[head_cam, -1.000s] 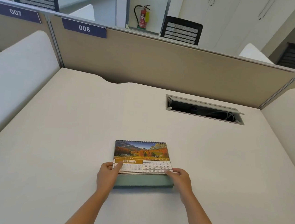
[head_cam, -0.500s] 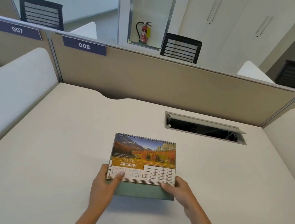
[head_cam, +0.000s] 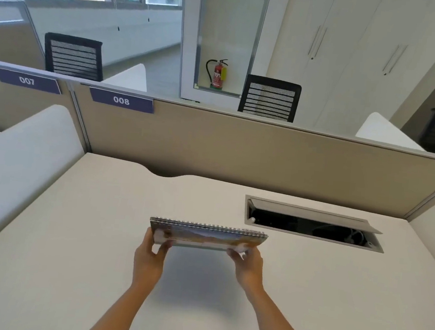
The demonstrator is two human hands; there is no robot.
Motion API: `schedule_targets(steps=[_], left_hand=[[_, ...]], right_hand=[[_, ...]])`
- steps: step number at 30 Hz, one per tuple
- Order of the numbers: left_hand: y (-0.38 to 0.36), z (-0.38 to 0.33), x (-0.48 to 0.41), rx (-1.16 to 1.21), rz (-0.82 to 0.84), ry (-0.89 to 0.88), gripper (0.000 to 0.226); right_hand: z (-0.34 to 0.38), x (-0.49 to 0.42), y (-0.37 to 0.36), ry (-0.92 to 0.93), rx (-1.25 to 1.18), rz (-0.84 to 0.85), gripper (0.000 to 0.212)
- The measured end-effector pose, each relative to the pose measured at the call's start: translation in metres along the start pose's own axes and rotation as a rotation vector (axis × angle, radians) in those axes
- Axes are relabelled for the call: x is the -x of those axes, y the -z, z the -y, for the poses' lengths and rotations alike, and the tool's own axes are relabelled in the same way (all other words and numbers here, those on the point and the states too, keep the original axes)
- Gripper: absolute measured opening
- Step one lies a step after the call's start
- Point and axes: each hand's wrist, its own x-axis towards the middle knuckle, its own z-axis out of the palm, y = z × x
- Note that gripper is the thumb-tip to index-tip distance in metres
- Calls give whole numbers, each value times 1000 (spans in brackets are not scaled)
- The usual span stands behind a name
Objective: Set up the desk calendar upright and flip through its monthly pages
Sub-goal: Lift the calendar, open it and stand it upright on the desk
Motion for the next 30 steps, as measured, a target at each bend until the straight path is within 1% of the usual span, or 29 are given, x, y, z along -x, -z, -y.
schedule_targets(steps=[2, 4, 6, 8, 9, 12, 14, 18, 21, 24, 26, 28, 30], left_hand=[[-5, -1, -19, -2, -9, -22, 50], [-10, -2, -38, 2, -22, -28, 48], [-17, -1, -56, -7, -6, -14, 41], [-23, 0, -71, -22, 42, 12, 30], [-25, 1, -77, -29, 70, 22, 28], [-31, 11, -90, -67, 136, 42, 33], [-34, 18, -94, -101, 172, 68, 36], [-40, 25, -92, -145, 192, 88, 38], [-42, 25, -90, -117, 202, 101, 40], [-44, 18, -91, -63, 200, 133, 48], [-46, 13, -87, -21, 198, 155, 55], [-49, 9, -82, 35, 188, 173, 64], [-52, 6, -76, 83, 174, 215, 70]], right_hand=[[5, -21, -6, 23, 3, 6, 29], [7, -40, -12, 27, 11, 35, 25], [8, -56, -17, 2, 48, 50, 31], [7, -69, -21, -35, 94, 68, 38], [6, -74, -23, -49, 121, 74, 40], [-4, -83, -29, -84, 208, 83, 46], [-12, -84, -34, -110, 241, 88, 45], [-23, -84, -37, -115, 220, 83, 43], [-27, -87, -36, -113, 188, 83, 46], [-27, -86, -35, -115, 147, 80, 48], [-27, -80, -36, -123, 142, 29, 47], [-28, -71, -38, -164, 146, -52, 56], [-28, -57, -42, -191, 151, -86, 73]])
